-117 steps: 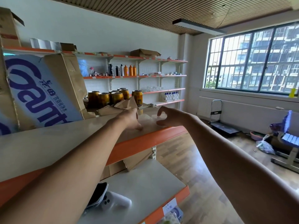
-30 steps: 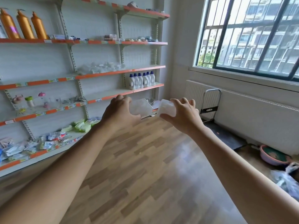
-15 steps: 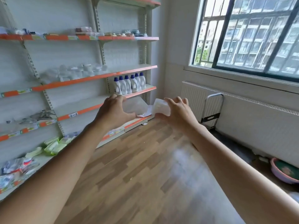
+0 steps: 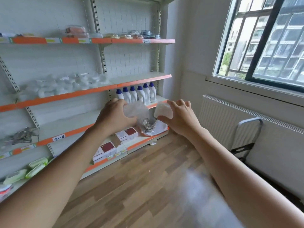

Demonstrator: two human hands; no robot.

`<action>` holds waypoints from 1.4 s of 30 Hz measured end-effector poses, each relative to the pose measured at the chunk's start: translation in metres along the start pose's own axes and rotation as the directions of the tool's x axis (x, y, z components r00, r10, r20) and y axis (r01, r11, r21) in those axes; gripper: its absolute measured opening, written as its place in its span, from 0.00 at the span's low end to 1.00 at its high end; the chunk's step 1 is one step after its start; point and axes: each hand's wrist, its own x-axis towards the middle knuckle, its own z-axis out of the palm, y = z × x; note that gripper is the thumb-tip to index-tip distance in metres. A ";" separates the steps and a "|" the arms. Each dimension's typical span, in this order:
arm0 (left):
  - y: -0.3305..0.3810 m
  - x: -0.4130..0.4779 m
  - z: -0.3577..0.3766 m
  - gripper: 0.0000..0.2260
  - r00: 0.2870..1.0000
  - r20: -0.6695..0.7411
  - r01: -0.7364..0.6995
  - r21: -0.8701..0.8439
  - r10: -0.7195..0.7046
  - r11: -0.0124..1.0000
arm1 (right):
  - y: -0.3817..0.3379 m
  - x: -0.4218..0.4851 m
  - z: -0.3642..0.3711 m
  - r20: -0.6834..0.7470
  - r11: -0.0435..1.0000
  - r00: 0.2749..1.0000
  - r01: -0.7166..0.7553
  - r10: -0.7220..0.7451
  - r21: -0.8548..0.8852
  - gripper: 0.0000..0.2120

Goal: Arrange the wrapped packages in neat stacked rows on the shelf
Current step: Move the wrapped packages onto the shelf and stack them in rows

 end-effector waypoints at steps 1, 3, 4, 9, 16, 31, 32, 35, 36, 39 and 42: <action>-0.001 0.017 0.006 0.30 1.000 -0.001 0.003 -0.007 -0.003 1.000 | 0.005 0.018 0.005 0.005 1.000 1.000 0.017 -0.017 0.002 0.35; -0.007 0.063 0.021 0.30 1.000 -0.011 0.027 -0.010 -0.027 1.000 | 0.019 0.065 0.019 0.023 0.999 0.999 0.042 -0.042 -0.005 0.34; -0.010 0.085 0.029 0.29 0.999 -0.016 0.028 -0.009 -0.028 1.000 | 0.026 0.087 0.027 0.030 0.999 0.998 0.050 -0.049 -0.004 0.35; -0.043 0.197 0.070 0.25 0.998 -0.054 0.029 -0.009 -0.030 1.000 | 0.052 0.201 0.081 0.027 0.996 0.996 0.087 -0.087 -0.004 0.35; -0.122 0.370 0.122 0.27 0.993 -0.101 0.056 -0.029 -0.058 0.998 | 0.066 0.382 0.172 0.076 0.988 0.985 0.157 -0.155 -0.011 0.36; -0.229 0.651 0.203 0.26 0.986 -0.099 0.141 0.049 -0.136 0.989 | 0.096 0.681 0.323 0.162 0.971 0.959 0.220 -0.233 0.094 0.37; -0.235 0.667 0.211 0.26 0.984 -0.097 0.154 0.057 -0.148 0.986 | 0.099 0.698 0.335 0.167 0.967 0.954 0.232 -0.247 0.106 0.36; -0.252 0.716 0.232 0.27 0.977 -0.098 0.196 0.079 -0.189 0.977 | 0.110 0.755 0.370 0.171 0.952 0.940 0.274 -0.295 0.137 0.36; -0.257 0.733 0.238 0.27 0.973 -0.099 0.216 0.087 -0.207 0.973 | 0.113 0.775 0.380 0.172 0.945 0.933 0.294 -0.316 0.146 0.36; -0.272 0.781 0.258 0.28 0.956 -0.101 0.285 0.097 -0.275 0.954 | 0.119 0.835 0.409 0.185 0.923 0.910 0.337 -0.370 0.187 0.36; -0.289 0.820 0.275 0.30 0.929 -0.106 0.363 0.094 -0.354 0.927 | 0.121 0.887 0.436 0.218 0.898 0.879 0.378 -0.424 0.225 0.37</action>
